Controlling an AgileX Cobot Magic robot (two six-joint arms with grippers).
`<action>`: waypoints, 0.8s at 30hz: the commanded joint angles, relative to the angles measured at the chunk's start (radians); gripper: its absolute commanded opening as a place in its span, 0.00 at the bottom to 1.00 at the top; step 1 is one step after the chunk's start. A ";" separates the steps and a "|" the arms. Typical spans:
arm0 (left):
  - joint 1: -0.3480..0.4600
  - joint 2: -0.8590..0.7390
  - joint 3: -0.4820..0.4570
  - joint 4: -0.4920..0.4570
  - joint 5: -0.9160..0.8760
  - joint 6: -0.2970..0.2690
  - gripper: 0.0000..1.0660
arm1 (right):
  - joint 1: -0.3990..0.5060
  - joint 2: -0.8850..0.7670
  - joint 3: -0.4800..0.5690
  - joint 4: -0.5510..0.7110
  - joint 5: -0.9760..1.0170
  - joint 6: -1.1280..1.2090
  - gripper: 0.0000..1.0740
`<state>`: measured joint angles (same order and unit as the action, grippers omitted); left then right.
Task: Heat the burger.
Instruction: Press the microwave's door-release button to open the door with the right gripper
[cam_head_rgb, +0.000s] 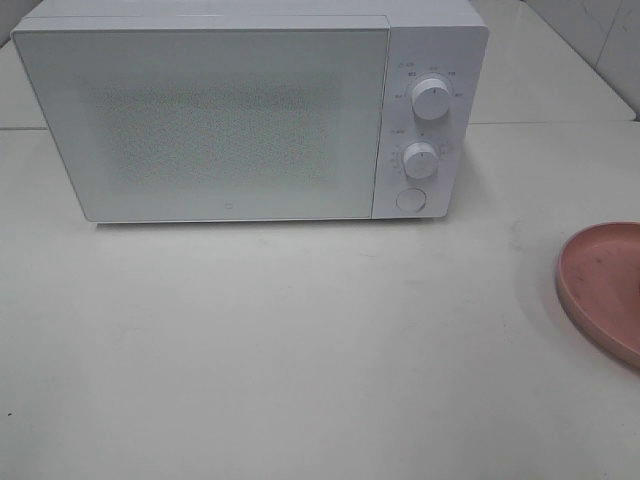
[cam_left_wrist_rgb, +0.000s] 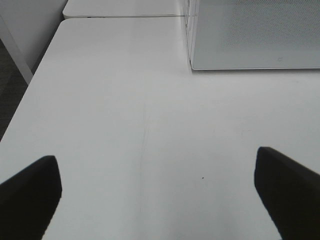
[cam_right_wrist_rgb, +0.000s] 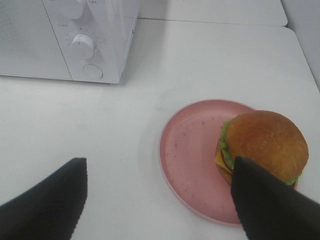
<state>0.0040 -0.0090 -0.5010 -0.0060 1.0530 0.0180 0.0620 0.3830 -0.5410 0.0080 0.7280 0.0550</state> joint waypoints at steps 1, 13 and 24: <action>-0.005 -0.023 0.003 -0.009 -0.016 -0.001 0.97 | 0.003 0.051 -0.007 0.000 -0.089 0.003 0.71; -0.005 -0.023 0.003 -0.009 -0.016 -0.001 0.97 | 0.003 0.219 -0.007 -0.008 -0.267 -0.001 0.71; -0.005 -0.023 0.003 -0.009 -0.016 -0.001 0.97 | 0.003 0.369 -0.007 -0.001 -0.420 -0.004 0.71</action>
<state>0.0040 -0.0090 -0.5010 -0.0060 1.0530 0.0180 0.0620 0.7210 -0.5410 0.0080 0.3590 0.0540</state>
